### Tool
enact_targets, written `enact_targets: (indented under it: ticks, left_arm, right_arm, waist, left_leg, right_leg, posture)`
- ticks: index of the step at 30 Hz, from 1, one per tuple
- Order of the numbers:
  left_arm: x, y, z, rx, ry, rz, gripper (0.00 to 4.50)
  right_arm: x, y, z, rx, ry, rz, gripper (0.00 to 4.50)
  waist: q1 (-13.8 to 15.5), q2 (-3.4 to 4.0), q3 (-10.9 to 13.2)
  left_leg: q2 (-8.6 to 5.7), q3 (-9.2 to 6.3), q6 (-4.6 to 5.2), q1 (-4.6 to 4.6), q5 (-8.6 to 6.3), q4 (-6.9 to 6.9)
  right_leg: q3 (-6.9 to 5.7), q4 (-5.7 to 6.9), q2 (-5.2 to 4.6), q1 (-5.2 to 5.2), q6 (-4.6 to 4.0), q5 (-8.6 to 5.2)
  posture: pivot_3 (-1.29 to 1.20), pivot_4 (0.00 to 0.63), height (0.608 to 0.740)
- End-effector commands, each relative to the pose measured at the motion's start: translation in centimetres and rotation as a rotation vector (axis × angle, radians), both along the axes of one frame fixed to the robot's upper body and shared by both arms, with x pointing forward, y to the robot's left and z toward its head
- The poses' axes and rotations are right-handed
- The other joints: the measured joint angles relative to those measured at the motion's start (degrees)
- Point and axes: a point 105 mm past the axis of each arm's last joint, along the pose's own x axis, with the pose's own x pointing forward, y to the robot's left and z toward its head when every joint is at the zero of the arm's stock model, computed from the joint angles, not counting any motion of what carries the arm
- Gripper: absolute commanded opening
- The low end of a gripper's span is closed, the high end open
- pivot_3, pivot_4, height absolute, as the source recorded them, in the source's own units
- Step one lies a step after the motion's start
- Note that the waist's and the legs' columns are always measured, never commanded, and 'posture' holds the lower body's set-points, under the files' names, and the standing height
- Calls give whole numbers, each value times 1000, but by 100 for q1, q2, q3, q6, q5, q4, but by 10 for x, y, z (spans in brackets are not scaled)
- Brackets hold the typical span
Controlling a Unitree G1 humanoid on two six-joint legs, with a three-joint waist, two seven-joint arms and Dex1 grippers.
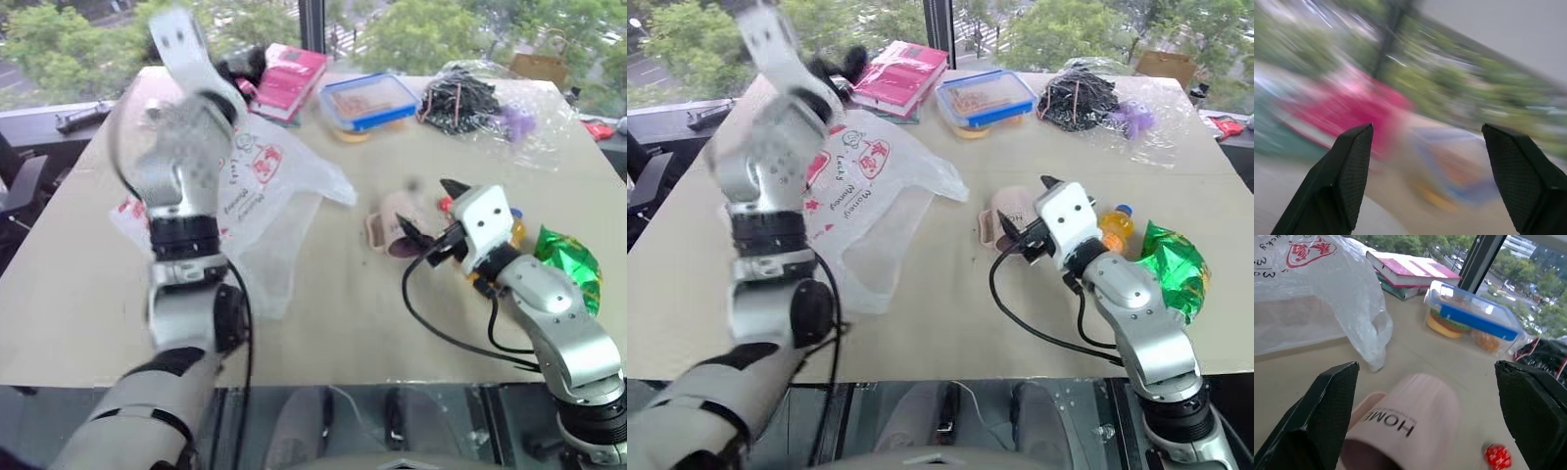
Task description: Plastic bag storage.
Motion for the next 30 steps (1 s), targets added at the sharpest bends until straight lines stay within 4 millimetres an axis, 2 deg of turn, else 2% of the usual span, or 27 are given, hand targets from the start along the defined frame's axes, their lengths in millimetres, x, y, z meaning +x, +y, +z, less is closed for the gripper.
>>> enact_targets:
  ticks: [1,3,5,8,12,16,17,19,21,25,30]
  left_arm:
    - [-42,-33,26,-42,-158,-297,3705]
    - [-65,-58,16,49,-202,-428,3705]
    - [-72,-65,4,134,-195,-428,3705]
    - [-71,-59,-2,314,-222,-279,3705]
    - [-71,-47,-19,782,-218,-36,3705]
    - [-82,-51,-25,818,-215,-54,3705]
    - [-86,-52,-31,764,-188,-115,3705]
    - [-92,-45,-42,782,-159,-136,3705]
    - [-99,-41,-47,892,-187,-132,3705]
    - [-107,-19,-61,1135,-179,-12,3705]
    - [-124,0,-81,1288,-127,51,3705]
  right_arm:
    - [-6,1,14,37,-50,7,4500]
    - [-7,0,11,35,-49,3,4500]
    - [-9,-1,7,23,-48,-1,4500]
    - [-12,-1,9,36,-50,-1,4500]
    - [-16,-3,3,49,-15,11,4500]
    - [-18,-1,0,45,1,24,4500]
    - [-19,0,-1,38,1,30,4500]
    - [-19,2,-2,30,3,41,4500]
    - [-19,3,-2,28,5,50,4500]
    - [-20,0,-5,14,16,66,4500]
    - [-19,1,-3,16,14,84,4500]
  waist:
    - [-81,-5,6]
    - [-114,-4,6]
    - [-121,1,3]
    - [-121,4,2]
    - [-131,7,2]
    - [-77,7,3]
    - [-61,7,2]
    - [-58,7,2]
    - [-97,9,4]
    - [-98,11,5]
    - [-82,12,6]
  left_leg:
    - [3,0,-1,0,0,1]
    - [8,-7,-6,2,3,3]
    - [9,-7,-10,19,4,2]
    - [7,-8,-8,53,2,1]
    - [9,-6,-9,54,5,2]
    - [12,-10,-9,49,4,2]
    - [10,-10,-8,44,3,2]
    - [8,-10,-6,42,2,2]
    - [13,-10,-7,42,2,1]
    - [16,-10,-9,42,3,-1]
    - [15,-7,-8,41,1,-2]
  right_leg:
    - [1,3,5,-1,0,0]
    - [-3,11,11,-1,-1,0]
    - [0,17,13,11,-2,0]
    - [1,12,14,50,-3,-1]
    - [12,13,26,49,-5,0]
    - [9,8,22,47,-5,0]
    - [8,7,18,44,-5,0]
    - [8,7,14,40,-5,0]
    - [8,9,18,36,-5,0]
    - [7,9,25,34,-7,-1]
    - [9,5,18,35,-6,-2]
  posture:
    - [0,150,740]
    - [0,150,740]
    - [0,150,740]
    - [0,150,740]
    - [0,150,740]
    - [0,150,740]
    - [0,150,740]
    - [0,150,740]
    - [0,150,740]
    - [0,150,740]
    - [0,150,740]
